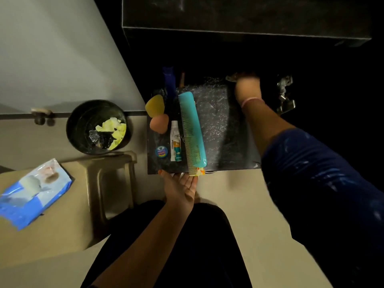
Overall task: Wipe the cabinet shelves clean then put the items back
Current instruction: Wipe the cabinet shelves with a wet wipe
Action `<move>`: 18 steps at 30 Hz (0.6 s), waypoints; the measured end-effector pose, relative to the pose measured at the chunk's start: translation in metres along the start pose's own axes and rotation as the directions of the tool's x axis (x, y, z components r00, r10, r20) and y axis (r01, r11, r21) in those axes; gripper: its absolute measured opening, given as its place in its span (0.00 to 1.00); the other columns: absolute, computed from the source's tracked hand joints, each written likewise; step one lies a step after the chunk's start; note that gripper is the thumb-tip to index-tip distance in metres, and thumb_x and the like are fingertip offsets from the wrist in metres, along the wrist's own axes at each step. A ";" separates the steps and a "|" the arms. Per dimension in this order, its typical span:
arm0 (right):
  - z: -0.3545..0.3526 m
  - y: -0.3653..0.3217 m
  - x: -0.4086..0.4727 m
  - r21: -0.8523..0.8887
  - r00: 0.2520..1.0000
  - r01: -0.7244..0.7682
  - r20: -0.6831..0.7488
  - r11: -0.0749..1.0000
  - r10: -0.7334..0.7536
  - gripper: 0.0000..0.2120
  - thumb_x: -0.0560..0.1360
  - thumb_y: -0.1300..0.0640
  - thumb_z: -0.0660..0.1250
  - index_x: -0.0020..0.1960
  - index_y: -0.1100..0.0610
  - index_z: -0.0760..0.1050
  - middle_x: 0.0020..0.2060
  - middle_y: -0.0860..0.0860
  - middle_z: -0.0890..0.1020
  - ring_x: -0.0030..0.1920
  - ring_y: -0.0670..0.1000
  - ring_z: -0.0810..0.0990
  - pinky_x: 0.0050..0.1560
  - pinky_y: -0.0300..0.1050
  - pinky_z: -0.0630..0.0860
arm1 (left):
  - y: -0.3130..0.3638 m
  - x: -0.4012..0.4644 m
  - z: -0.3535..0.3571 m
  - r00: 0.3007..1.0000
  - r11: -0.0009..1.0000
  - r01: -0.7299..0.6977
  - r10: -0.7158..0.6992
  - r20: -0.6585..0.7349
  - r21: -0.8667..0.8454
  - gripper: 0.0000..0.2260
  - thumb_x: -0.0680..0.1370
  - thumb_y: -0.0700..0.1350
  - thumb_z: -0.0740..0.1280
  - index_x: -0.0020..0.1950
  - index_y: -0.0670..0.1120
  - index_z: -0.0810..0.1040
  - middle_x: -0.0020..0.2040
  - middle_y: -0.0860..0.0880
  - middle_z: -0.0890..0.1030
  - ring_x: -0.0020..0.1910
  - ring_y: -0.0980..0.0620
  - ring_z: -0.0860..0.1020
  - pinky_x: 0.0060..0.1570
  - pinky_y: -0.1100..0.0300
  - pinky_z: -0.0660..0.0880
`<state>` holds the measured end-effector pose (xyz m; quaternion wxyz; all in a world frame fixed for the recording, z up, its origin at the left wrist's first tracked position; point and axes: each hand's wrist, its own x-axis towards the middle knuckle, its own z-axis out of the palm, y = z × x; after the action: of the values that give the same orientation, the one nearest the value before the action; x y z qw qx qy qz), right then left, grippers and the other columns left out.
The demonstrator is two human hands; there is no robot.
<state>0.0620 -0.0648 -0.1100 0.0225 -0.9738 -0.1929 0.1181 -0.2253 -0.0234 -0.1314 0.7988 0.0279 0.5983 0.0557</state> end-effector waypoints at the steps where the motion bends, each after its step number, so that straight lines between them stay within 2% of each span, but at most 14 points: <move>1: 0.007 -0.002 -0.006 -0.016 1.000 -0.009 -0.024 1.000 0.008 0.16 0.79 0.68 0.53 0.64 0.69 0.71 0.61 0.67 0.75 0.62 0.64 0.74 0.62 0.55 0.68 | 0.000 0.000 -0.001 1.000 1.000 0.000 0.000 0.002 0.000 0.36 0.76 0.67 0.49 0.71 0.41 0.67 0.68 0.41 0.73 0.67 0.44 0.72 0.66 0.50 0.68; 2: 0.015 -0.001 -0.016 -0.026 0.999 -0.011 -0.046 1.000 0.010 0.16 0.78 0.68 0.53 0.62 0.68 0.72 0.60 0.66 0.76 0.60 0.63 0.75 0.60 0.53 0.70 | 0.000 0.001 -0.002 1.000 1.000 0.004 -0.004 0.001 -0.002 0.35 0.76 0.67 0.49 0.71 0.41 0.67 0.68 0.41 0.73 0.67 0.44 0.72 0.67 0.50 0.68; 4: 0.024 0.005 -0.052 0.130 0.997 -0.024 -0.068 0.991 0.033 0.14 0.79 0.64 0.55 0.61 0.64 0.74 0.58 0.64 0.77 0.58 0.62 0.75 0.56 0.49 0.70 | 0.001 0.000 -0.002 1.000 1.000 0.012 -0.012 -0.005 0.001 0.35 0.76 0.67 0.50 0.71 0.41 0.66 0.68 0.41 0.72 0.67 0.44 0.71 0.67 0.50 0.68; 6: 0.032 0.017 -0.101 0.097 0.997 0.064 -0.054 0.993 -0.059 0.13 0.80 0.60 0.57 0.60 0.62 0.75 0.56 0.64 0.77 0.58 0.62 0.74 0.56 0.47 0.68 | 0.001 -0.002 0.001 1.000 1.000 0.016 -0.016 -0.021 0.006 0.36 0.76 0.67 0.49 0.71 0.41 0.66 0.69 0.41 0.71 0.68 0.44 0.70 0.68 0.50 0.67; 9: 0.046 0.042 -0.184 0.077 0.996 0.082 -0.035 0.994 -0.079 0.13 0.79 0.60 0.56 0.58 0.61 0.77 0.49 0.60 0.78 0.53 0.59 0.76 0.54 0.44 0.67 | 0.002 -0.007 0.004 0.999 1.000 0.024 -0.024 -0.036 0.011 0.36 0.76 0.68 0.49 0.72 0.41 0.66 0.71 0.41 0.69 0.69 0.44 0.70 0.67 0.51 0.68; 11: 0.048 0.056 -0.225 0.044 0.991 0.121 0.047 0.992 -0.123 0.17 0.75 0.65 0.55 0.58 0.61 0.78 0.52 0.59 0.80 0.53 0.60 0.78 0.53 0.48 0.76 | 0.002 -0.008 0.006 0.999 1.000 0.017 -0.017 -0.033 0.004 0.36 0.76 0.68 0.49 0.73 0.43 0.64 0.73 0.42 0.66 0.70 0.45 0.68 0.68 0.52 0.68; 13: 0.040 0.065 -0.235 0.041 0.969 0.138 0.203 0.990 -0.143 0.19 0.70 0.71 0.60 0.56 0.57 0.79 0.54 0.59 0.81 0.53 0.61 0.80 0.51 0.50 0.79 | 0.002 -0.007 0.004 0.999 1.000 0.019 -0.019 -0.028 0.013 0.36 0.76 0.68 0.49 0.72 0.42 0.65 0.72 0.41 0.68 0.69 0.45 0.70 0.68 0.52 0.68; 14: 0.033 0.065 -0.227 0.015 0.960 0.150 0.237 0.989 -0.149 0.20 0.68 0.71 0.62 0.55 0.56 0.79 0.52 0.59 0.82 0.51 0.60 0.81 0.49 0.50 0.80 | 0.002 -0.006 0.003 0.999 1.000 0.023 -0.022 -0.029 0.020 0.37 0.76 0.68 0.49 0.72 0.42 0.66 0.70 0.40 0.70 0.68 0.44 0.71 0.67 0.52 0.68; 15: 0.024 0.061 -0.211 -0.004 0.967 0.136 0.217 0.991 -0.132 0.18 0.69 0.70 0.63 0.54 0.56 0.80 0.50 0.59 0.82 0.49 0.60 0.82 0.48 0.50 0.81 | 0.002 -0.004 0.003 0.999 0.999 0.024 -0.023 -0.033 0.028 0.37 0.76 0.68 0.49 0.71 0.41 0.66 0.69 0.40 0.71 0.67 0.44 0.72 0.66 0.52 0.69; 18: 0.002 0.043 -0.132 0.001 0.989 0.147 0.003 0.989 -0.147 0.14 0.71 0.68 0.63 0.55 0.61 0.79 0.51 0.59 0.80 0.50 0.60 0.81 0.54 0.50 0.78 | 0.000 -0.002 0.001 0.999 0.999 0.020 -0.018 -0.041 0.043 0.37 0.76 0.68 0.49 0.71 0.40 0.67 0.68 0.40 0.72 0.67 0.44 0.72 0.65 0.52 0.69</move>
<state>-0.0413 -0.1551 -0.0869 0.0314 -0.9567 -0.2643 0.1177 -0.2249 -0.0233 -0.1296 0.7861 0.0386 0.6159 0.0357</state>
